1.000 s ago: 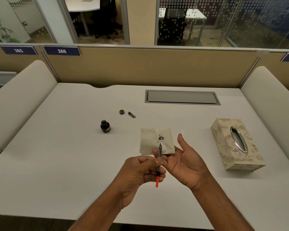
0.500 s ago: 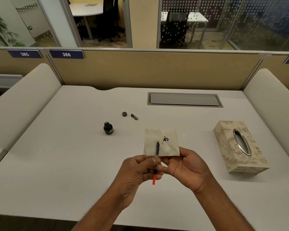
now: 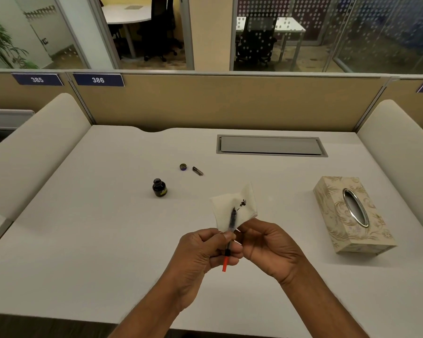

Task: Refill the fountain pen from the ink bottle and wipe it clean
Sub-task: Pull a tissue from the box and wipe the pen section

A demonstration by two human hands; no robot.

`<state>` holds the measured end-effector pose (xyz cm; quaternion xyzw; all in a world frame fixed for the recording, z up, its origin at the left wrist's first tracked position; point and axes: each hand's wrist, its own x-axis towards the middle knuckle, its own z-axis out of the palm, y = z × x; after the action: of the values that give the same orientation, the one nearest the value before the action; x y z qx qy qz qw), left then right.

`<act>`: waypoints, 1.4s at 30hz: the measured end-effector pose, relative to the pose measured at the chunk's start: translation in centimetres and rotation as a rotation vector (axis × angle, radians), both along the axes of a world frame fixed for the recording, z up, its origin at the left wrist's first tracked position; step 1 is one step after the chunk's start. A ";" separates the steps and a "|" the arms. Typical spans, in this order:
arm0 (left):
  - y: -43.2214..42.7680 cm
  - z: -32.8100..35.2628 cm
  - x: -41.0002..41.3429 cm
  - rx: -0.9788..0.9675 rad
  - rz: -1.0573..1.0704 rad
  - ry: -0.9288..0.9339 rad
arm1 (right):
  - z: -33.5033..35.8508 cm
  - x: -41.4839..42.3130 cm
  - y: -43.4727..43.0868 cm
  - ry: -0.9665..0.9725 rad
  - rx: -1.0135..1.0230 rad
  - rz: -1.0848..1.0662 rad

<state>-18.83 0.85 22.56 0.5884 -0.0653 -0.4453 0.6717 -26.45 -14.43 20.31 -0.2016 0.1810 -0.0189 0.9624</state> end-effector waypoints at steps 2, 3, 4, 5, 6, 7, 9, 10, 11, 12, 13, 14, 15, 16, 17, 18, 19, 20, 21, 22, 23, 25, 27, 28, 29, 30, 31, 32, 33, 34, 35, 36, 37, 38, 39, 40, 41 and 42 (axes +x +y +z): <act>-0.1 0.0 -0.1 0.006 0.004 -0.005 | 0.1 0.1 0.2 0.017 -0.007 -0.015; -0.1 0.0 -0.2 0.011 0.007 -0.009 | 0.2 0.1 0.3 0.025 -0.006 -0.017; -0.2 0.0 -0.2 0.015 0.010 -0.012 | 0.2 0.1 0.4 0.034 -0.012 -0.015; -0.2 0.0 -0.3 0.021 0.014 -0.016 | 0.1 0.2 0.4 0.042 -0.022 -0.013; -0.2 0.0 -0.3 0.027 0.018 -0.021 | 0.1 0.3 0.4 0.048 -0.028 -0.011; -0.2 0.0 -0.2 0.034 0.022 -0.028 | 0.0 0.5 0.5 0.053 -0.027 -0.013; -0.2 -0.1 -0.2 0.051 0.024 -0.048 | 0.2 0.7 0.6 0.059 -0.020 -0.018; -0.2 0.0 -0.1 0.057 0.024 -0.057 | 0.3 0.7 0.7 0.062 -0.015 -0.024; -0.3 0.0 -0.1 0.060 0.024 -0.062 | 0.3 0.8 0.8 0.073 -0.006 -0.034; -0.2 0.0 -0.2 0.059 0.025 -0.062 | 0.5 0.8 0.9 0.094 0.004 -0.046; -0.2 0.1 -0.2 0.058 0.027 -0.061 | 0.6 0.9 0.9 0.110 0.013 -0.059; -0.2 0.1 -0.2 0.057 0.028 -0.061 | 0.6 0.9 0.9 0.115 0.018 -0.070; -0.2 0.2 -0.2 0.058 0.028 -0.064 | 0.6 0.9 0.9 0.111 0.017 -0.078; -0.2 0.2 -0.3 0.060 0.028 -0.066 | 0.7 1.0 0.8 0.104 0.010 -0.083; -0.2 0.3 -0.3 0.062 0.027 -0.069 | 0.7 1.0 0.8 0.098 0.000 -0.084; -0.2 0.3 -0.3 0.065 0.025 -0.072 | 0.7 1.0 0.7 0.096 -0.011 -0.084; -0.3 0.3 -0.3 0.069 0.022 -0.076 | 0.6 1.1 0.6 0.097 -0.022 -0.084; -0.3 0.4 -0.3 0.073 0.018 -0.080 | 0.7 1.2 0.6 0.099 -0.029 -0.086; -0.3 0.4 -0.3 0.077 0.015 -0.085 | 0.7 1.2 0.5 0.099 -0.032 -0.092; -0.3 0.5 -0.3 0.081 0.012 -0.090 | 0.6 1.2 0.4 0.099 -0.034 -0.097; -0.3 0.5 -0.3 0.085 0.009 -0.097 | 0.6 1.2 0.4 0.099 -0.040 -0.101; -0.3 0.6 -0.3 0.095 0.004 -0.112 | 0.8 1.2 0.2 0.106 -0.064 -0.102; -0.4 0.7 -0.4 0.100 0.002 -0.113 | 0.9 1.2 0.0 0.114 -0.088 -0.100; -0.4 0.8 -0.4 0.102 0.001 -0.111 | 0.9 1.2 -0.1 0.118 -0.100 -0.098; -0.5 0.8 -0.5 0.105 -0.002 -0.108 | 1.0 1.1 -0.3 0.121 -0.114 -0.095; -0.5 0.9 -0.5 0.106 -0.005 -0.100 | 1.0 1.1 -0.4 0.123 -0.130 -0.090; -0.5 0.9 -0.5 0.100 -0.006 -0.084 | 1.1 1.1 -0.5 0.124 -0.144 -0.084; -0.5 1.0 -0.5 0.088 -0.004 -0.059 | 1.1 1.1 -0.5 0.126 -0.152 -0.078; -0.5 1.1 -0.5 0.074 -0.002 -0.032 | 1.0 1.1 -0.6 0.127 -0.152 -0.072; -0.4 1.2 -0.5 0.061 -0.001 -0.007 | 1.0 1.1 -0.6 0.127 -0.142 -0.068; -0.4 1.3 -0.5 0.051 0.000 0.014 | 1.0 1.1 -0.7 0.125 -0.125 -0.066; -0.5 1.3 -0.5 0.041 0.002 0.031 | 1.0 1.1 -0.7 0.119 -0.103 -0.065; -0.5 1.4 -0.5 0.034 0.004 0.044 | 1.0 1.1 -0.7 0.113 -0.080 -0.064; -0.5 1.5 -0.5 0.029 0.006 0.055 | 1.1 1.1 -0.7 0.104 -0.056 -0.059; -0.5 1.5 -0.6 0.024 0.007 0.065 | 1.2 1.0 -0.7 0.096 -0.040 -0.053; -0.5 1.6 -0.6 0.019 0.008 0.077 | 1.3 0.9 -0.7 0.090 -0.034 -0.048; -0.5 1.7 -0.6 0.012 0.009 0.088 | 1.3 0.8 -0.8 0.084 -0.041 -0.045; -0.5 1.8 -0.6 0.005 0.008 0.098 | 1.4 0.8 -0.9 0.082 -0.047 -0.042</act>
<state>-19.39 0.32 24.32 0.5679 -0.0288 -0.4710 0.6744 -25.66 -15.33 21.69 -0.2212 0.2237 -0.0350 0.9486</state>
